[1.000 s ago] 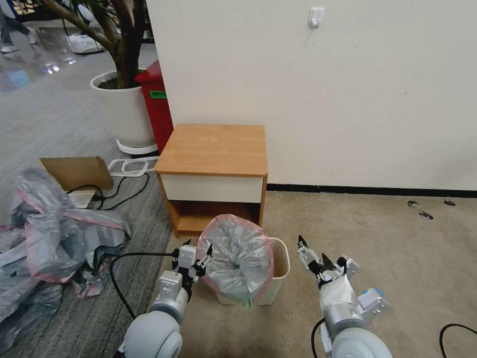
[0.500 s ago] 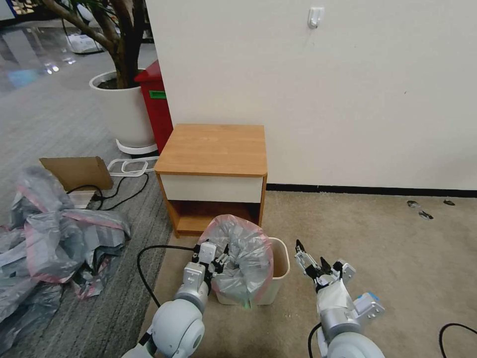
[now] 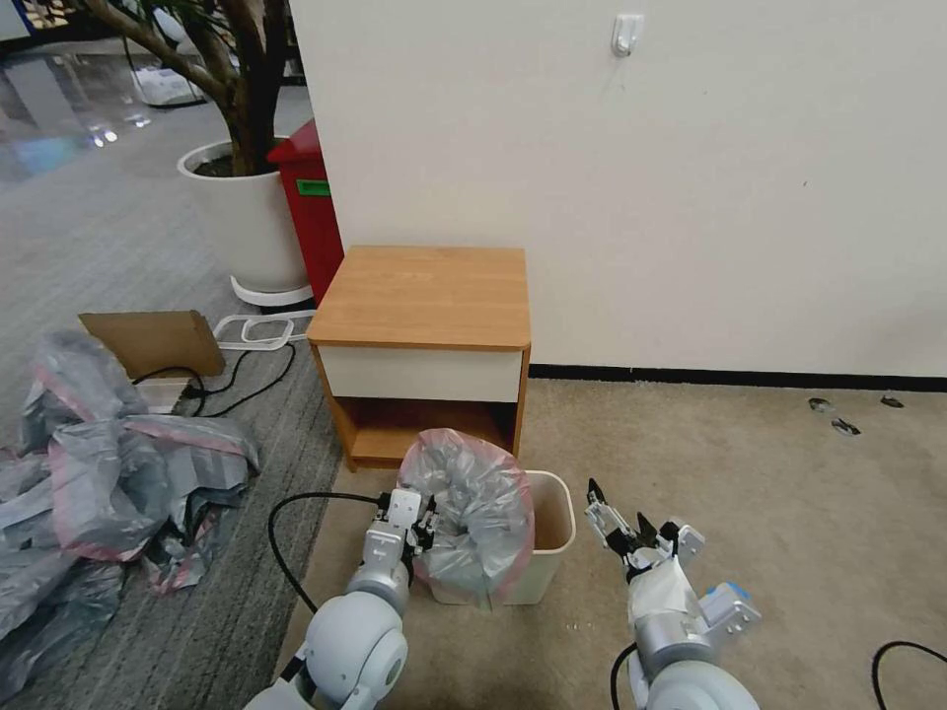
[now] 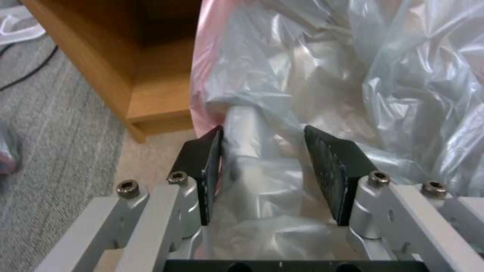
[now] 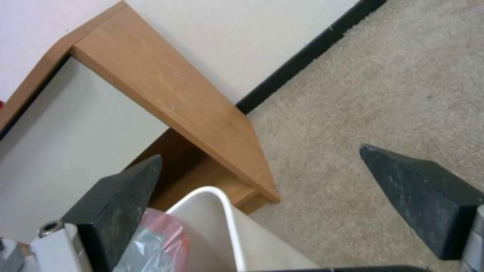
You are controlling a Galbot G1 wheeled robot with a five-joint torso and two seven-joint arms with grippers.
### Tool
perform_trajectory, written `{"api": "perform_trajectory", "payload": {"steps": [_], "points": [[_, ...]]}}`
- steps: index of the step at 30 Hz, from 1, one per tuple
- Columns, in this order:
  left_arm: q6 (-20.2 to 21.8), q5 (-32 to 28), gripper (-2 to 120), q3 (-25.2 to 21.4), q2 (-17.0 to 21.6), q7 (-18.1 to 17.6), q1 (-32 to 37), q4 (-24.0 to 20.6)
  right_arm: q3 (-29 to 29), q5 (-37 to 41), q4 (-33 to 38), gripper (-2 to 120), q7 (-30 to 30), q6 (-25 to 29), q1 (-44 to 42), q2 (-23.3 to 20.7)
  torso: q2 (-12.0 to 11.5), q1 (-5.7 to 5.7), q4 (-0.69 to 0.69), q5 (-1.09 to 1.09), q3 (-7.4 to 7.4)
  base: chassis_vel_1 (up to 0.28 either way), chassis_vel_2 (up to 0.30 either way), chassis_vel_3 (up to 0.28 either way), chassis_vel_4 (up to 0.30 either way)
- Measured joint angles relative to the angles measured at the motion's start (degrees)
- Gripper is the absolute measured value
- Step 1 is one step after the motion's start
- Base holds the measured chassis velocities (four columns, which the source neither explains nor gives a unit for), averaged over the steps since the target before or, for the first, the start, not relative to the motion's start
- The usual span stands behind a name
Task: Pick up the garbage bag from the table and place it over the trash can.
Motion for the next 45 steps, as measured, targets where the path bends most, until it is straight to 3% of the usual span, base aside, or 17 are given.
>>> {"api": "perform_trajectory", "payload": {"steps": [10,13,19,23,27,30,32,33,36,39,45], "points": [[1.2,-1.4,35,0.9,-1.1,-1.5,-1.6,1.9,0.3,-0.4,-0.3,100,0.0,0.4,-0.3,0.0,0.0,0.0,0.0,0.0,0.0,0.0,0.0,0.0,0.0],[2.5,-1.8,25,1.4,-1.7,-2.8,-2.1,2.5,0.5,-0.6,-0.3,100,0.0,0.6,-0.5,0.0,0.0,0.0,0.0,0.01,0.0,0.0,0.0,0.0,0.0],[3.6,-2.1,22,1.8,-2.1,-4.9,-2.4,2.7,0.5,-1.4,0.1,100,-0.1,0.7,-0.7,0.0,0.0,0.0,0.0,0.01,-0.01,0.0,0.0,0.0,0.0],[3.7,-2.4,13,1.9,-2.1,-5.1,-2.2,2.3,0.1,-4.0,0.9,100,-1.6,0.7,-0.9,0.0,0.0,0.0,0.0,0.0,-0.01,0.0,0.0,0.0,0.0],[-1.1,-1.4,11,1.9,-1.5,-3.0,-1.5,2.2,-0.5,-7.6,3.3,100,-7.1,-2.1,-1.4,-0.8,0.0,0.0,0.0,-0.02,0.0,0.0,0.0,0.0,0.0],[-6.6,0.3,9,1.4,-0.9,-0.9,-0.9,1.5,-1.2,-10.1,5.8,100,-13.2,-7.2,-1.7,-2.5,0.0,0.0,-0.01,-0.04,0.0,0.0,0.0,0.0,0.0],[-6.6,0.3,9,1.4,-0.9,-0.9,-0.9,1.5,-1.2,-10.1,5.8,100,-13.2,-7.2,-1.7,-2.5,0.0,0.0,-0.01,-0.04,0.0,0.0,0.0,0.0,0.0],[-10.3,0.7,7,0.8,-0.3,0.3,-0.3,0.4,-3.7,-10.8,7.3,100,-16.2,-12.8,-1.0,-4.7,0.0,0.0,-0.01,-0.01,0.0,0.0,0.0,0.0,0.0],[-12.6,0.8,7,0.3,0.2,1.3,0.1,-0.8,-6.3,-10.8,7.5,100,-16.2,-15.7,0.5,-5.9,0.0,0.0,0.0,-0.01,0.0,0.0,0.0,0.0,0.0],[-16.0,1.3,7,-0.6,0.9,3.5,0.7,-2.4,-9.9,-9.3,6.6,100,-12.6,-18.5,3.5,-5.7,0.0,0.0,0.0,-0.01,0.0,0.0,0.0,0.0,0.0],[-18.3,2.3,7,-1.1,1.5,5.2,1.3,-3.8,-11.2,-8.3,4.2,100,-7.4,-20.1,6.7,-3.6,0.0,0.0,0.0,0.0,0.0,0.0,0.0,0.0,0.0]]}}
